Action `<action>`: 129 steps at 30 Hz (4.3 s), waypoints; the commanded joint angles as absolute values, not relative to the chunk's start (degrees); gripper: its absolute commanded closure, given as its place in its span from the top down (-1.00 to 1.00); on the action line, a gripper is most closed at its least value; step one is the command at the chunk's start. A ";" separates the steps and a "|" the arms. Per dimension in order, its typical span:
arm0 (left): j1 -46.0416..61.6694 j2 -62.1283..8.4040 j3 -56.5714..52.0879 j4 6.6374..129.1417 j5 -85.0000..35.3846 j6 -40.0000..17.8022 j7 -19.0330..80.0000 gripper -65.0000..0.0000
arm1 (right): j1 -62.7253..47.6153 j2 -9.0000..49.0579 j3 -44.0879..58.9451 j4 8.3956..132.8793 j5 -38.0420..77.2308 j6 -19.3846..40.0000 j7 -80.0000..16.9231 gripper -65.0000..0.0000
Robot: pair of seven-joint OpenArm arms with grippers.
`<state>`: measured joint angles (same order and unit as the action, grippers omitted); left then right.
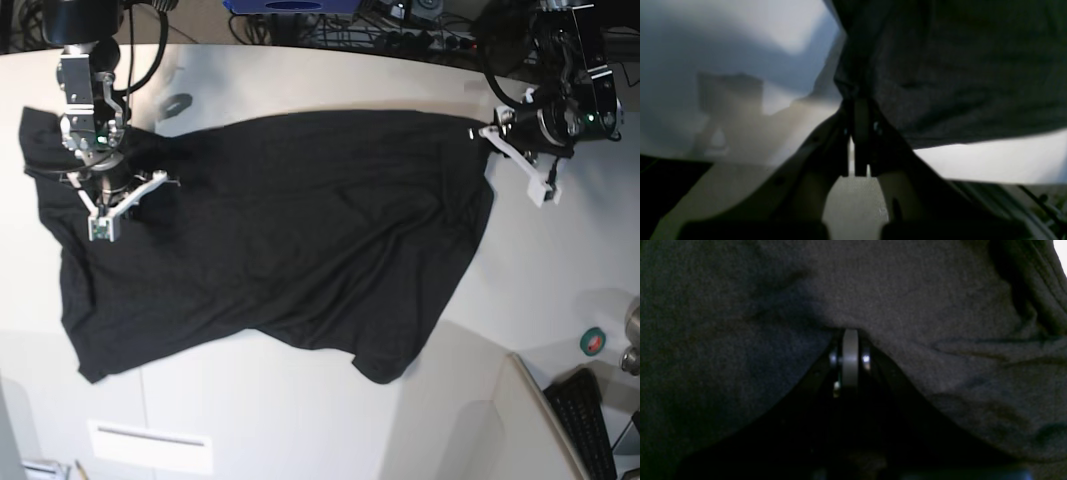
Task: Layout the t-shirt on the table in an organized manner, then fold the t-shirt properly
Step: 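Pull the shirt taut with both grippers away from each other, then hold the shirt edge with both grippers and drag it outward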
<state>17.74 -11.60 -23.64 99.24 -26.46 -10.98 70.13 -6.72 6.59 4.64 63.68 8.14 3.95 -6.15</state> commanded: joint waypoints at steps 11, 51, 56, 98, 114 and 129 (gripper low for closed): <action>19.38 -12.26 -23.96 93.93 -26.77 -11.21 68.79 -1.00 | -10.77 6.64 6.64 69.14 8.22 3.65 -9.80 -1.00; 18.59 -12.44 -24.04 88.31 -26.77 -11.21 62.64 -1.00 | -2.86 14.11 32.84 52.62 8.13 22.55 -14.29 0.04; 18.68 -12.44 -24.13 88.31 -26.77 -11.21 62.64 -1.00 | -6.29 13.85 32.75 57.71 8.22 22.55 -14.46 -1.00; 18.68 -12.62 -24.13 88.31 -26.77 -11.21 62.55 -1.00 | -1.45 7.34 45.85 61.76 8.22 27.03 -23.60 -0.01; 18.77 -12.53 -24.13 88.31 -26.77 -11.21 62.55 -1.00 | -2.77 7.08 45.32 60.44 8.22 27.38 -23.96 -0.70; 19.47 -12.26 -24.13 92.44 -26.77 -11.12 62.99 -1.00 | -8.48 4.18 45.32 87.60 7.87 27.03 -33.54 -1.00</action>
